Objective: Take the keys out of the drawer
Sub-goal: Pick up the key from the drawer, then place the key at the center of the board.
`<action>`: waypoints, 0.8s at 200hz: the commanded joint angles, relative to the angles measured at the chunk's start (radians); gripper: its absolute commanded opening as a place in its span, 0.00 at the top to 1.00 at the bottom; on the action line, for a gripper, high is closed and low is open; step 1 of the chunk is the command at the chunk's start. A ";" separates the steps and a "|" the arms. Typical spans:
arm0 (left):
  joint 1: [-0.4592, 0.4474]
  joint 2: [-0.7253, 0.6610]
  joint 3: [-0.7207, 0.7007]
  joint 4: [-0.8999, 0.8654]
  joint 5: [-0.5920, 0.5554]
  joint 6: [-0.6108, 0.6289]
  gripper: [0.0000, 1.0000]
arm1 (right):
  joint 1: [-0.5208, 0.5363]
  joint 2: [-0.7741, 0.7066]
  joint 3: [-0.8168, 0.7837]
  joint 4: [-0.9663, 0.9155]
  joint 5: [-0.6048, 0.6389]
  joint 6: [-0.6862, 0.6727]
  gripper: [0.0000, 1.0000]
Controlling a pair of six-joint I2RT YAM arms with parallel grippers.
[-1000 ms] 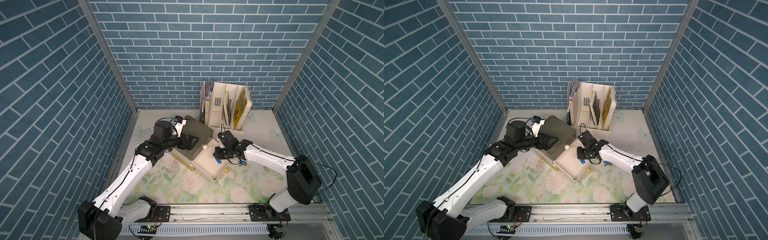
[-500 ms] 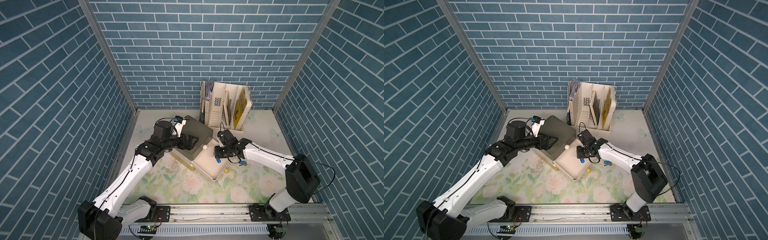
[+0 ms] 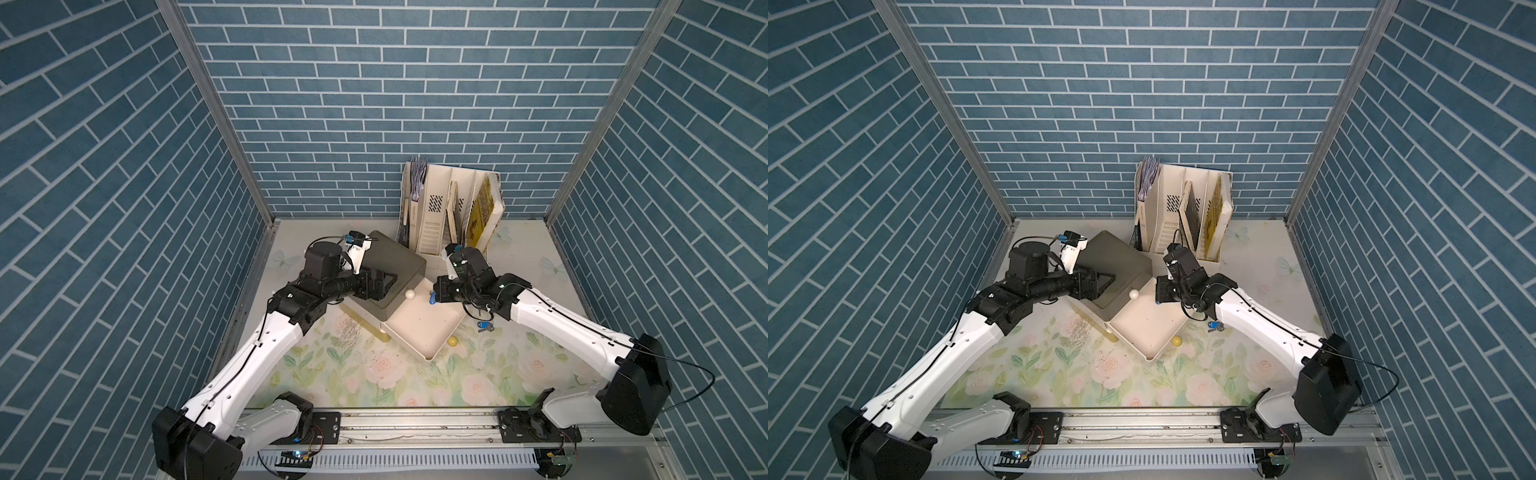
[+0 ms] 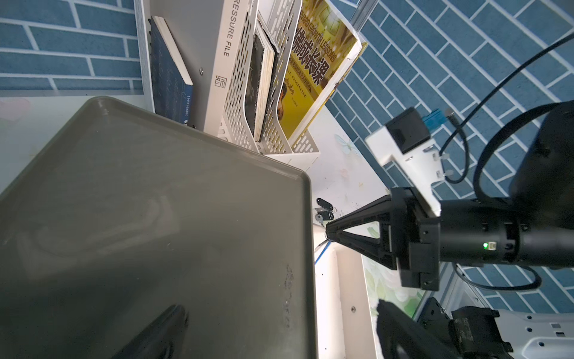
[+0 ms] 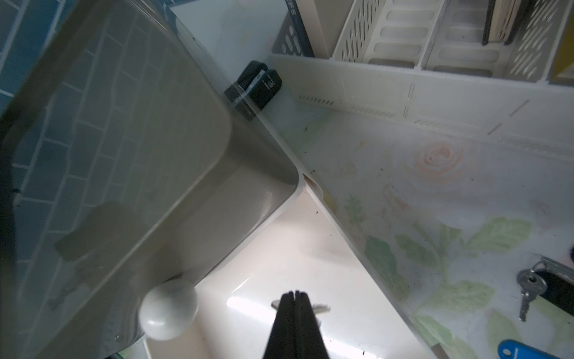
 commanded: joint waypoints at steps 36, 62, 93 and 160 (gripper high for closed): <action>-0.036 -0.012 0.029 0.060 0.073 -0.009 0.00 | -0.011 -0.134 0.047 -0.089 0.114 0.047 1.00; -0.093 0.006 0.044 0.066 0.062 0.000 0.00 | -0.024 -0.193 0.033 -0.154 0.153 0.067 1.00; -0.160 0.034 0.057 0.081 0.052 0.001 0.00 | -0.044 -0.274 -0.009 -0.217 0.185 0.103 1.00; -0.332 0.115 0.088 0.091 -0.022 0.011 0.00 | -0.073 -0.455 -0.184 -0.298 0.229 0.203 1.00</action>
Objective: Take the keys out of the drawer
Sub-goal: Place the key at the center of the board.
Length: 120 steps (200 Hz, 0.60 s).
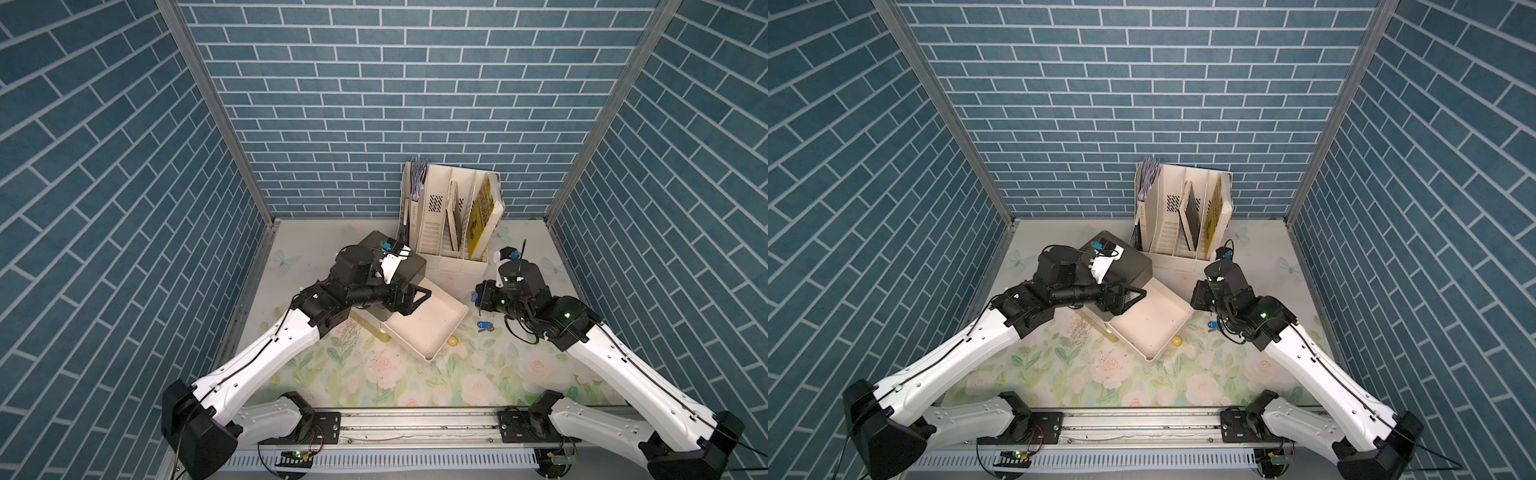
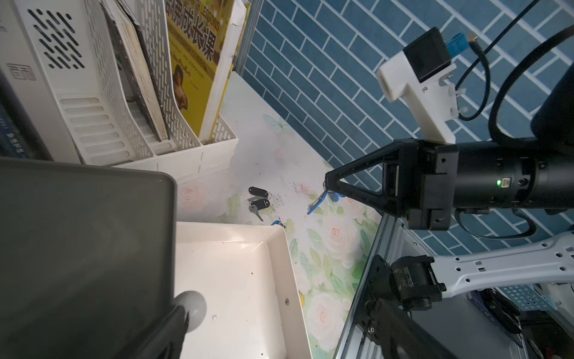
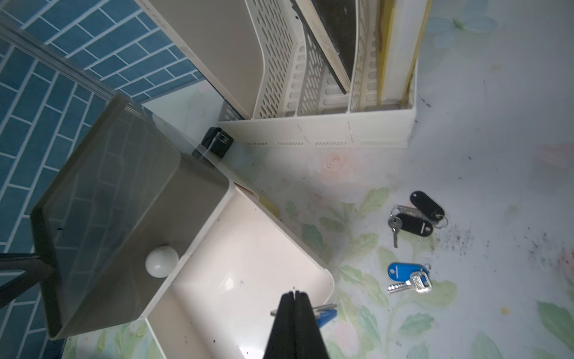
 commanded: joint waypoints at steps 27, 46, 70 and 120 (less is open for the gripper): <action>-0.108 0.060 0.041 0.014 -0.057 0.021 0.00 | -0.015 -0.110 -0.157 -0.052 0.029 0.103 1.00; -0.138 0.086 0.045 0.015 -0.072 0.020 0.00 | -0.016 -0.141 -0.214 -0.036 0.020 0.125 1.00; -0.172 0.112 0.051 0.018 -0.087 0.020 0.00 | -0.019 -0.171 -0.288 -0.008 0.003 0.157 1.00; -0.217 0.147 0.053 0.032 -0.099 0.013 0.00 | -0.027 -0.219 -0.441 0.084 -0.043 0.205 1.00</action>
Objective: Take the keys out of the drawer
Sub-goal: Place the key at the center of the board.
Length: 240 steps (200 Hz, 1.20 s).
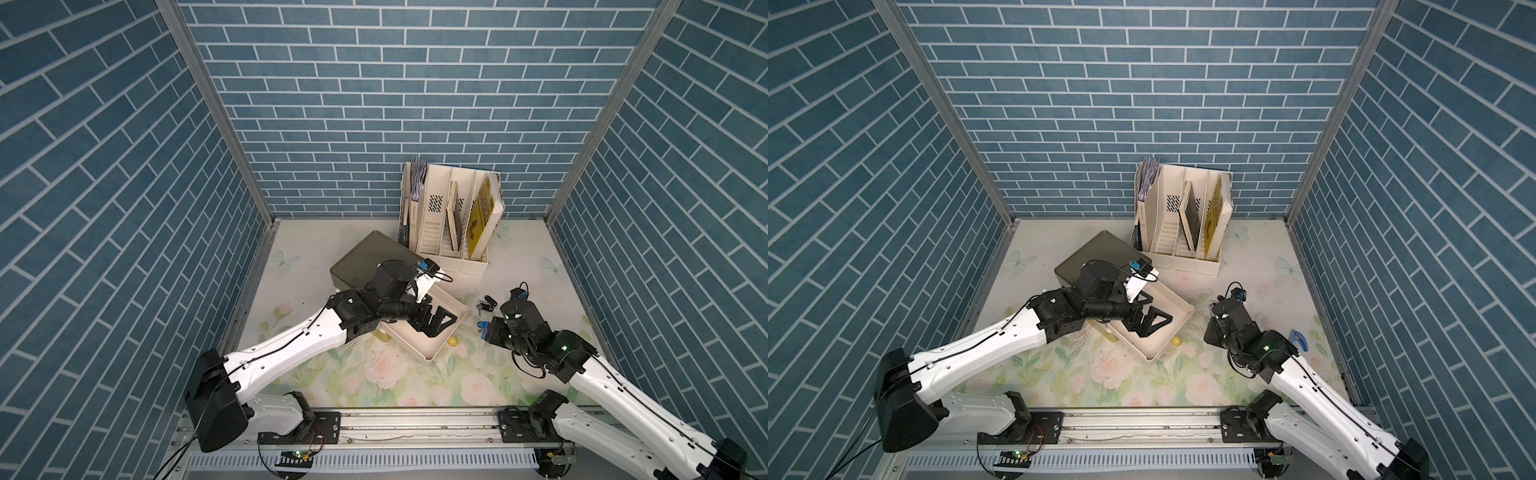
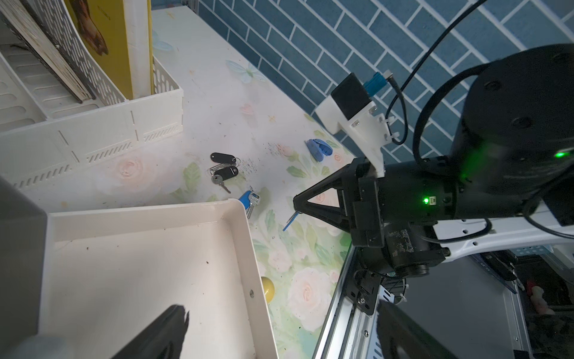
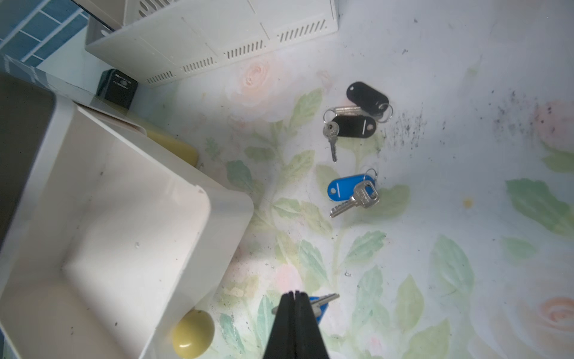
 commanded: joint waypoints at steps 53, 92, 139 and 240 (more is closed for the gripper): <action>-0.033 0.036 0.030 0.021 -0.018 0.010 0.00 | -0.026 0.009 -0.178 0.246 -0.120 0.088 1.00; -0.033 0.048 0.039 0.012 -0.032 0.008 0.00 | -0.063 0.045 -0.222 0.346 -0.191 0.089 1.00; -0.033 0.052 0.042 0.006 -0.037 0.005 0.00 | -0.167 0.086 -0.288 0.460 -0.301 0.070 1.00; -0.033 0.059 0.055 -0.002 -0.039 0.007 0.00 | -0.415 0.211 -0.267 0.496 -0.386 -0.104 1.00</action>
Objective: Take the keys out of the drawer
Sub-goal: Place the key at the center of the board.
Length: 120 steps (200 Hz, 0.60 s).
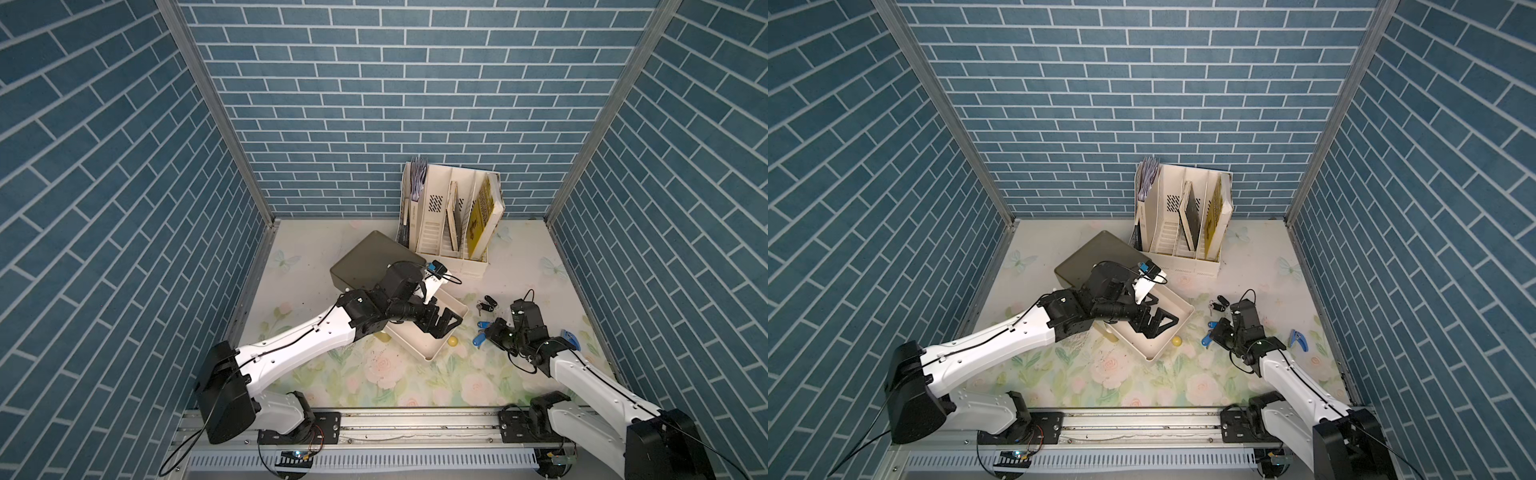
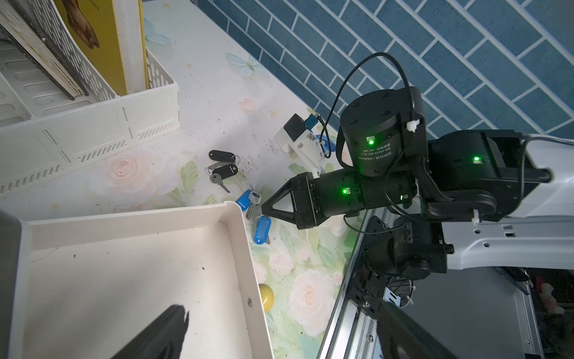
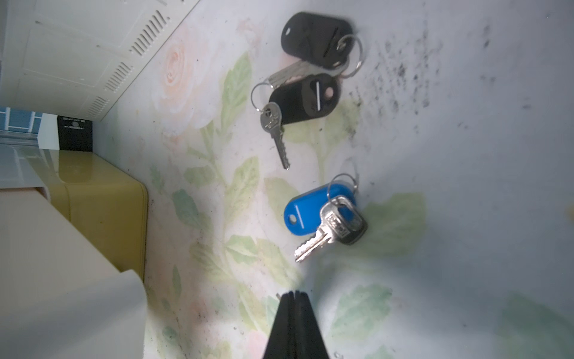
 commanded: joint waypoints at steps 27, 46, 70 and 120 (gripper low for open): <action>-0.006 0.010 0.024 -0.009 -0.008 0.011 0.00 | -0.076 0.038 0.030 0.015 -0.052 -0.104 1.00; -0.007 0.012 0.022 -0.010 -0.012 0.013 0.00 | -0.099 0.054 0.037 0.013 -0.057 -0.123 1.00; -0.005 0.021 0.027 -0.017 -0.012 0.014 0.00 | -0.128 0.067 0.042 0.016 -0.071 -0.144 1.00; -0.005 0.037 0.033 -0.019 -0.008 0.014 0.00 | -0.165 0.113 0.053 0.033 -0.097 -0.177 1.00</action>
